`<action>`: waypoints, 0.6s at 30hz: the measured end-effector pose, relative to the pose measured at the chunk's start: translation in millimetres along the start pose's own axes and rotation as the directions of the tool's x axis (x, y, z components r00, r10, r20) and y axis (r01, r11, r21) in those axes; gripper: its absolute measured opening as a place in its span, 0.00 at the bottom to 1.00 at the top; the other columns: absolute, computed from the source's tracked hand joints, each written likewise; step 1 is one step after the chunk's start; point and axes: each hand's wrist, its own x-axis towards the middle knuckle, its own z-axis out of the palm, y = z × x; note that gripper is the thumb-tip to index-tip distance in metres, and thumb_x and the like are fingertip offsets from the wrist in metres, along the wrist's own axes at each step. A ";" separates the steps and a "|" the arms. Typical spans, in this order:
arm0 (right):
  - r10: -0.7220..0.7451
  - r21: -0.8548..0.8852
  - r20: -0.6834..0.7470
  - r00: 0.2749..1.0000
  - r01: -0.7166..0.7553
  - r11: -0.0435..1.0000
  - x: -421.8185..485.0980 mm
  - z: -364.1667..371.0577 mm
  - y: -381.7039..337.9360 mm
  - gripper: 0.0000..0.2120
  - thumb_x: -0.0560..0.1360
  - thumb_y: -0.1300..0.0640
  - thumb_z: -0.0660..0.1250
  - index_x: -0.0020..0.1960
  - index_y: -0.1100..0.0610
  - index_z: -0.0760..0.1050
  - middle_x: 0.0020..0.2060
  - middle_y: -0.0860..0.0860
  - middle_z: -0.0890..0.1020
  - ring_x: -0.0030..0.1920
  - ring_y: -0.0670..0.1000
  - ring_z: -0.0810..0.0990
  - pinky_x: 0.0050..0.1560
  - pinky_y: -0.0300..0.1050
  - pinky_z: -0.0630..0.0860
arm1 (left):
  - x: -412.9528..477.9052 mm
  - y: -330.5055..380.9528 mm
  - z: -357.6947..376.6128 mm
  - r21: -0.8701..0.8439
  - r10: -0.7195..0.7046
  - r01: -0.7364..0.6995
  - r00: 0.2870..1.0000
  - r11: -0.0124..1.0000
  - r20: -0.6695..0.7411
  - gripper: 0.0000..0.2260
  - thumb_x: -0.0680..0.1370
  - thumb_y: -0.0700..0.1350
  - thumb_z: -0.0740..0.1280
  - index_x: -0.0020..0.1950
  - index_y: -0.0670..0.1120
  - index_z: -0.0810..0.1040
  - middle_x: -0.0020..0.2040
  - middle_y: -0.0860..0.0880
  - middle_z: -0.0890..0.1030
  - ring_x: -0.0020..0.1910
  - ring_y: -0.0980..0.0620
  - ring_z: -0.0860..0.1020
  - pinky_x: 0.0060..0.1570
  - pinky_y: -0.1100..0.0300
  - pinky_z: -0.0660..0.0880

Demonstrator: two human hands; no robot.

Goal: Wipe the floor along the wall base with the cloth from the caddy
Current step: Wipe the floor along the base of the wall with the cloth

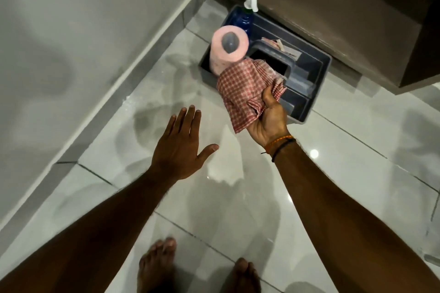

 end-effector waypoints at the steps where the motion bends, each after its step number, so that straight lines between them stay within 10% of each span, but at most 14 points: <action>1: 0.003 -0.007 -0.001 1.000 -0.003 1.000 -0.4 4.3 8.9 0.23 0.87 0.47 0.56 0.77 0.58 0.68 0.67 0.61 0.80 0.60 0.63 0.84 0.49 0.59 0.85 | -6.8 -8.0 0.4 -0.002 -0.016 0.016 1.000 1.000 0.001 0.45 0.81 0.72 0.47 0.84 0.37 0.55 0.85 0.36 0.57 0.84 0.37 0.57 0.82 0.40 0.59; 12: -0.129 -0.528 0.077 0.989 0.150 0.836 33.6 35.0 93.0 0.20 0.87 0.58 0.56 0.78 0.59 0.65 0.74 0.61 0.73 0.72 0.65 0.74 0.73 0.69 0.70 | -45.3 -64.4 55.6 -0.053 -0.086 0.086 0.996 0.995 0.005 0.45 0.82 0.72 0.47 0.85 0.38 0.53 0.85 0.37 0.55 0.85 0.37 0.55 0.83 0.41 0.56; 16: -0.210 -0.878 0.354 0.911 0.401 0.260 68.7 40.0 128.3 0.23 0.81 0.60 0.58 0.75 0.67 0.68 0.67 0.63 0.78 0.69 0.64 0.76 0.75 0.63 0.69 | -49.6 -79.4 89.5 -0.080 -0.106 0.111 0.992 0.991 0.062 0.45 0.82 0.74 0.46 0.85 0.40 0.49 0.86 0.39 0.52 0.86 0.39 0.50 0.84 0.42 0.53; 18: -0.051 -0.870 0.491 0.870 0.492 0.022 97.7 35.6 151.5 0.25 0.83 0.63 0.58 0.79 0.66 0.64 0.77 0.69 0.65 0.78 0.70 0.62 0.80 0.65 0.59 | -51.4 -88.7 104.2 -0.083 -0.120 0.127 0.989 0.988 0.085 0.45 0.82 0.74 0.44 0.85 0.40 0.48 0.86 0.39 0.51 0.85 0.38 0.50 0.84 0.40 0.55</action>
